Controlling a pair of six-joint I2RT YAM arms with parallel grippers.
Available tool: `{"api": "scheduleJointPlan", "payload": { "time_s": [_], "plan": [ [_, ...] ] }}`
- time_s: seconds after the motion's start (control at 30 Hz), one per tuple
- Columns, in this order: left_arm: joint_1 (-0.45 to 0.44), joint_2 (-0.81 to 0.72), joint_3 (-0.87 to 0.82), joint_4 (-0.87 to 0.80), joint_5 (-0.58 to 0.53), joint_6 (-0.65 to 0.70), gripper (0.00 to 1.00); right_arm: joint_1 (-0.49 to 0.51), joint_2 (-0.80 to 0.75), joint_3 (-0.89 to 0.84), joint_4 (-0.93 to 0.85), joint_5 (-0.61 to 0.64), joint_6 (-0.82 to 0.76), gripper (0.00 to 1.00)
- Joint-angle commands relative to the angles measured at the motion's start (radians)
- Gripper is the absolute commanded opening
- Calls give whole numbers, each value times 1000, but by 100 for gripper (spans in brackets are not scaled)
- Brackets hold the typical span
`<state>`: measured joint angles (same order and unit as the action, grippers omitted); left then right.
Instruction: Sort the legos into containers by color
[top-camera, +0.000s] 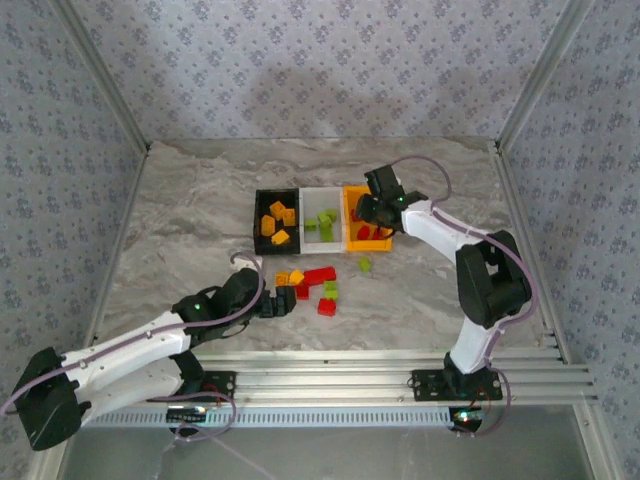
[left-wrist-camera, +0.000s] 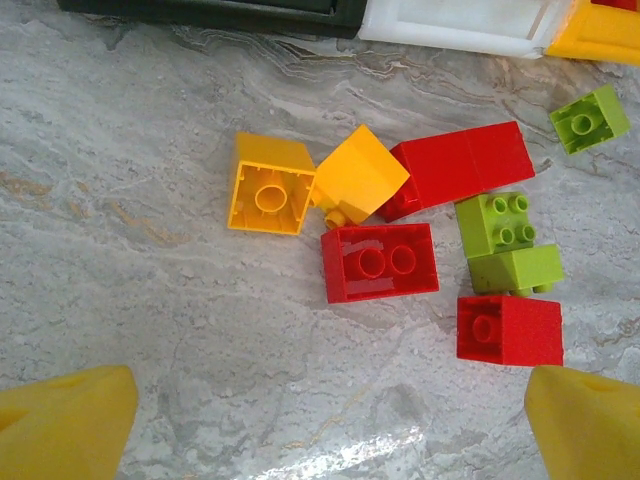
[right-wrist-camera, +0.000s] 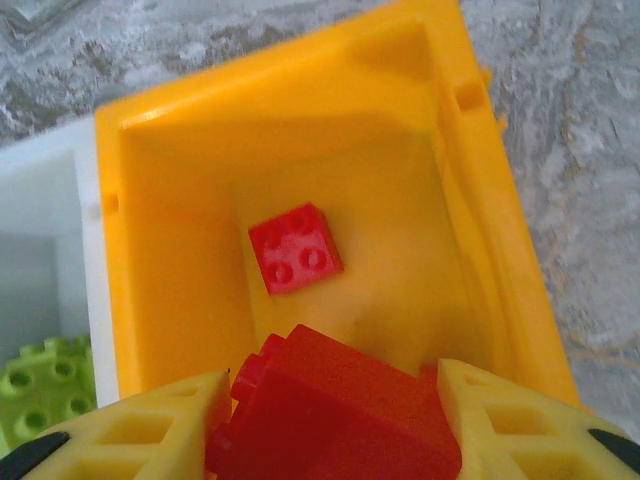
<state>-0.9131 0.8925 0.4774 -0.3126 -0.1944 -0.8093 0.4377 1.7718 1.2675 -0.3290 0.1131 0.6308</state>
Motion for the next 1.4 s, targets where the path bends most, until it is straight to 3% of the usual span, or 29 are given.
{"api": "scheduleJointPlan", "payload": {
  "time_s": [0.0, 0.13, 0.3, 0.47, 0.6, 0.93, 1.13, 1.37],
  "plan": [
    [-10, 2, 20, 18, 9, 18, 99, -19, 17, 68, -40, -29, -9, 56],
    [-10, 5, 33, 6, 8, 26, 99, -24, -31, 56, -17, -41, -21, 70],
    [-10, -5, 37, -10, 1, 24, 100, 3, -194, -65, 3, -51, -29, 72],
    [-9, -31, 21, -11, -4, 10, 99, 90, -407, -325, 25, -25, -22, 73],
    [-9, -40, 18, -20, -9, 1, 99, 167, -491, -481, 51, -9, -22, 73],
    [-9, -32, -7, -17, -23, -22, 100, 188, -255, -472, 134, 16, -101, 68],
    [-9, -48, -18, -29, -36, -26, 99, 182, -110, -389, 128, 32, -131, 55],
    [-9, -63, -30, -28, -39, -29, 99, 183, -76, -364, 125, 33, -136, 34]
  ]
}}
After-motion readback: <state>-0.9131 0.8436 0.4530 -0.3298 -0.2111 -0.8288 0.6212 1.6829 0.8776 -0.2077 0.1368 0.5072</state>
